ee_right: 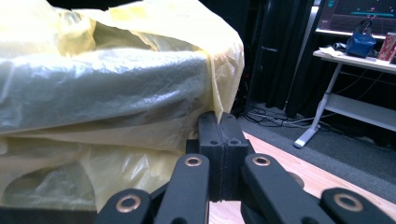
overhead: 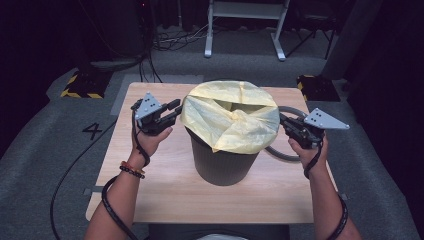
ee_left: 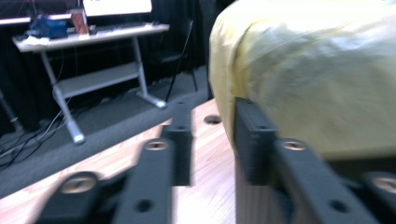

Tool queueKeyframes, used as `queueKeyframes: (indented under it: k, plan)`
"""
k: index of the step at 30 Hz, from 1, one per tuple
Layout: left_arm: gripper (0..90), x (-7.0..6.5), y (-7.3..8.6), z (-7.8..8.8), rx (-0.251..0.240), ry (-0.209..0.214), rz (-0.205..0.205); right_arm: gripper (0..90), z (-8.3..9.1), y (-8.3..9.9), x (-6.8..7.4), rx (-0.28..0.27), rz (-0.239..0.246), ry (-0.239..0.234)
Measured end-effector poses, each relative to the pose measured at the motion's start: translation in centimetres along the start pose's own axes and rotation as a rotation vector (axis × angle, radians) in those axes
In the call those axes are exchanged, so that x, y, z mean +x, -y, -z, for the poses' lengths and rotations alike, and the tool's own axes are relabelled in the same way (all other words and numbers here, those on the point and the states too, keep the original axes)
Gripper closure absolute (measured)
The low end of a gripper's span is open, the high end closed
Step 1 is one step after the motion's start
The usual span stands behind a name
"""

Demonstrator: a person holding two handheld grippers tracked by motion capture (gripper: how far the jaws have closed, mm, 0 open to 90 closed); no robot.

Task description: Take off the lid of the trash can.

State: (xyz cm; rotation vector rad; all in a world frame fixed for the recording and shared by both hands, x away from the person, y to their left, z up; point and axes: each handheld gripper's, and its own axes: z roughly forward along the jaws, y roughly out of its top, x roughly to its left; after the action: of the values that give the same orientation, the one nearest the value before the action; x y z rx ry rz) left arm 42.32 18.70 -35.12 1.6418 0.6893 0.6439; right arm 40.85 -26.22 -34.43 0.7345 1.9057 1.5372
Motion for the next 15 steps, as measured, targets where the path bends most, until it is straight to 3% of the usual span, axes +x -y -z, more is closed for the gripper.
queueKeyframes:
  k: [1,4,8,9,11,14,15]
  plan:
    - [60.8,-0.1,0.0,0.5,-0.008,-0.015,-0.006,90.0,0.1,0.0,0.1,-0.003,0.003,0.0]
    - [55.9,-0.4,-0.1,1.9,-0.032,-0.008,-0.023,90.0,0.6,-0.4,0.3,-0.023,0.015,-0.001]
    - [46.2,-0.6,-0.3,3.8,-0.089,-0.025,-0.012,90.0,0.8,-0.8,0.6,-0.033,0.026,0.002]
    - [43.4,-0.7,-0.3,4.2,-0.105,-0.005,-0.012,90.0,0.9,-0.8,0.6,-0.033,0.025,-0.001]
    - [36.1,-1.7,-0.4,5.1,-0.127,-0.01,-0.048,90.0,0.9,-0.7,0.6,-0.033,0.023,-0.002]
    - [31.6,-3.6,-0.8,6.2,-0.161,0.04,-0.102,90.0,1.0,-0.7,0.7,-0.039,0.02,-0.004]
    - [31.0,-4.4,-1.0,6.5,-0.175,0.079,-0.108,90.0,1.0,-0.7,0.7,-0.039,0.019,-0.005]
